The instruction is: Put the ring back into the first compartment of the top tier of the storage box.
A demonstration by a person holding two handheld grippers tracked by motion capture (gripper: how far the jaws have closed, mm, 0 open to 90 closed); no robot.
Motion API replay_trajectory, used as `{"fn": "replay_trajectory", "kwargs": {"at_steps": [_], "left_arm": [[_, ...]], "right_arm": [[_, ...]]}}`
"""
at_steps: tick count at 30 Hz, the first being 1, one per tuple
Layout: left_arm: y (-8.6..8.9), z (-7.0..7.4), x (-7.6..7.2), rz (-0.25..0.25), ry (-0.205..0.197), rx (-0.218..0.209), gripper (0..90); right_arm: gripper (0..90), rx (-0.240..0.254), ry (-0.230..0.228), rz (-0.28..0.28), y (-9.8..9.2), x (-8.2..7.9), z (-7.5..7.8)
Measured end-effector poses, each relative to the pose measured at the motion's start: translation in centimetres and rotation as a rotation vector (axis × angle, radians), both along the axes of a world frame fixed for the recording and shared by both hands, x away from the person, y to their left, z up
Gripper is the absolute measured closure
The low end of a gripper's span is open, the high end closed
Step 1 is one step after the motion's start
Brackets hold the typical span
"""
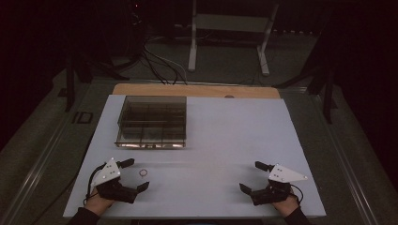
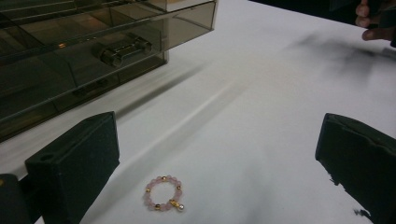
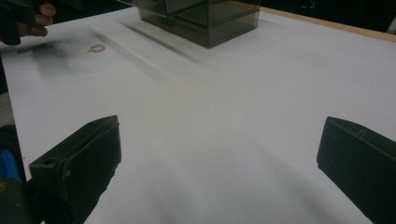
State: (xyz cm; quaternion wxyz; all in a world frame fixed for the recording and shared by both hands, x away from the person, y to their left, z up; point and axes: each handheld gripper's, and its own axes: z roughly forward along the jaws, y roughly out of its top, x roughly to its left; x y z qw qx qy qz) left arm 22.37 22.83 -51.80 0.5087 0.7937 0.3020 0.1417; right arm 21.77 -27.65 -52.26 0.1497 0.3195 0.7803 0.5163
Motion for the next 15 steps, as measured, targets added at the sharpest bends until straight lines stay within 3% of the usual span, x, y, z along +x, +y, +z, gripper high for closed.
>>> {"fn": "replay_trajectory", "kwargs": {"at_steps": [3,7,15], "left_arm": [[-0.1,0.1,-0.1,-0.014,-0.004,0.0,1.3],[-0.4,0.1,-0.2,-0.078,0.018,-0.01,1.3],[-1.6,1.1,-0.7,-0.166,0.013,-0.003,1.2]], "right_arm": [[0.0,-0.001,0.003,0.002,0.0,0.0,0.0],[0.0,0.002,0.003,0.004,-0.1,0.1,0.0],[0.0,0.008,-0.003,0.004,-0.1,-0.1,0.1]]}}
